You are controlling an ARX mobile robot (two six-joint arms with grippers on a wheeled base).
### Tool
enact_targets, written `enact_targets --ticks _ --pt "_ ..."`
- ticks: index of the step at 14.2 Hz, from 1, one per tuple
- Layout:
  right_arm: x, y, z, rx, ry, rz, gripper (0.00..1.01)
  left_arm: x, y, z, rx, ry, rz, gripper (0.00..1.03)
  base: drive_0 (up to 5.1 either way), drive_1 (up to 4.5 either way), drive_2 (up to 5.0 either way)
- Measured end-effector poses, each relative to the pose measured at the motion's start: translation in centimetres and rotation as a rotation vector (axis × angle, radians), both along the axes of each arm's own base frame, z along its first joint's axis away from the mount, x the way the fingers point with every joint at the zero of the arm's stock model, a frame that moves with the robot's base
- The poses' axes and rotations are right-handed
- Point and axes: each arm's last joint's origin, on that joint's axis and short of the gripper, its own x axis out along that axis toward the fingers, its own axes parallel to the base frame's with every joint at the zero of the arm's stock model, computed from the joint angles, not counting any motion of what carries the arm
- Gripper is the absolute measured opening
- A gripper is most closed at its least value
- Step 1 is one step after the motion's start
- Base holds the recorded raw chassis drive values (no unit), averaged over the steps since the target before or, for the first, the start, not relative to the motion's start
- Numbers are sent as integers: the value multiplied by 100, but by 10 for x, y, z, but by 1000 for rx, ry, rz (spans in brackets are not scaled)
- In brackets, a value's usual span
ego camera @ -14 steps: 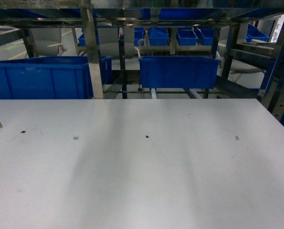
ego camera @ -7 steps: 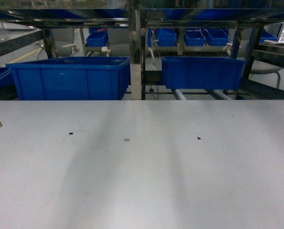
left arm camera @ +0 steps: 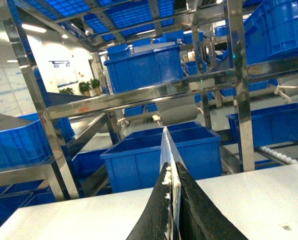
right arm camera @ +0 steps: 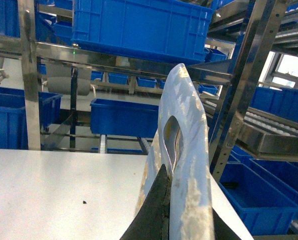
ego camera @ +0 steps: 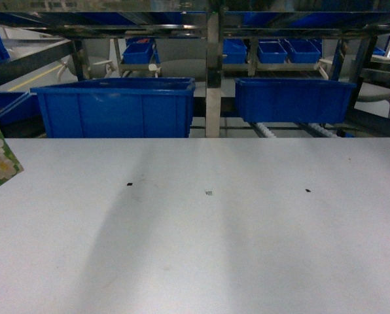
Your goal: Move flower gift bag to table near conveyor
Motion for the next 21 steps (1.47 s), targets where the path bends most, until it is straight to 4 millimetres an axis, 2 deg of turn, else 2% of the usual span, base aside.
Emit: enact_targets --ticks 4,14,21 --pt "0 0 0 0 0 0 2 0 0 0 1 1 -3 2 0 0 0" --pt "0 0 0 0 -3 0 2 0 0 0 1 0 -3 2 5 433 -423" --pt "-1 0 0 1 -6 -3 2 0 -1 0 2 1 -9 2 0 0 0"
